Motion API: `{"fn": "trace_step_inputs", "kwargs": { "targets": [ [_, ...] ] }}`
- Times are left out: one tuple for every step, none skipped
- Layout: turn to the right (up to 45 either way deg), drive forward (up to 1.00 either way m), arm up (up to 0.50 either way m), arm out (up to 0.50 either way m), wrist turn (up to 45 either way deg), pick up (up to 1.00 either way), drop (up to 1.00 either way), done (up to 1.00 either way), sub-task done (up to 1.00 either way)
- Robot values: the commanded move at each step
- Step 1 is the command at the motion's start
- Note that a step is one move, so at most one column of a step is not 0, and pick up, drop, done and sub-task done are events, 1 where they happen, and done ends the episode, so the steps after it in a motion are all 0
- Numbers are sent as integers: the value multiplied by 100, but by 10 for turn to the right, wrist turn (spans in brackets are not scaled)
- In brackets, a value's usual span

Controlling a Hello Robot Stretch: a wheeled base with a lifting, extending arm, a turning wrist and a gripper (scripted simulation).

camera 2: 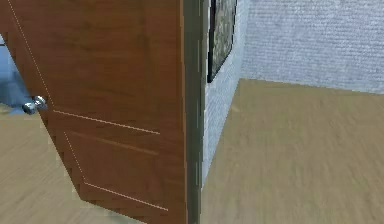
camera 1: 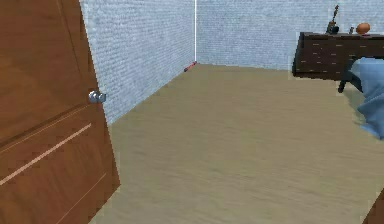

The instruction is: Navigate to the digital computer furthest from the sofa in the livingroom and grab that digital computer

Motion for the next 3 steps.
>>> {"fn": "trace_step_inputs", "kwargs": {
  "targets": [
    [0, 5, 0, 0, 0, 0, 0, 0, 0],
    [180, 0, 0, 0, 0, 0, 0, 0, 0],
    [0, 100, 0, 0, 0, 0, 0, 0, 0]
  ]
}}
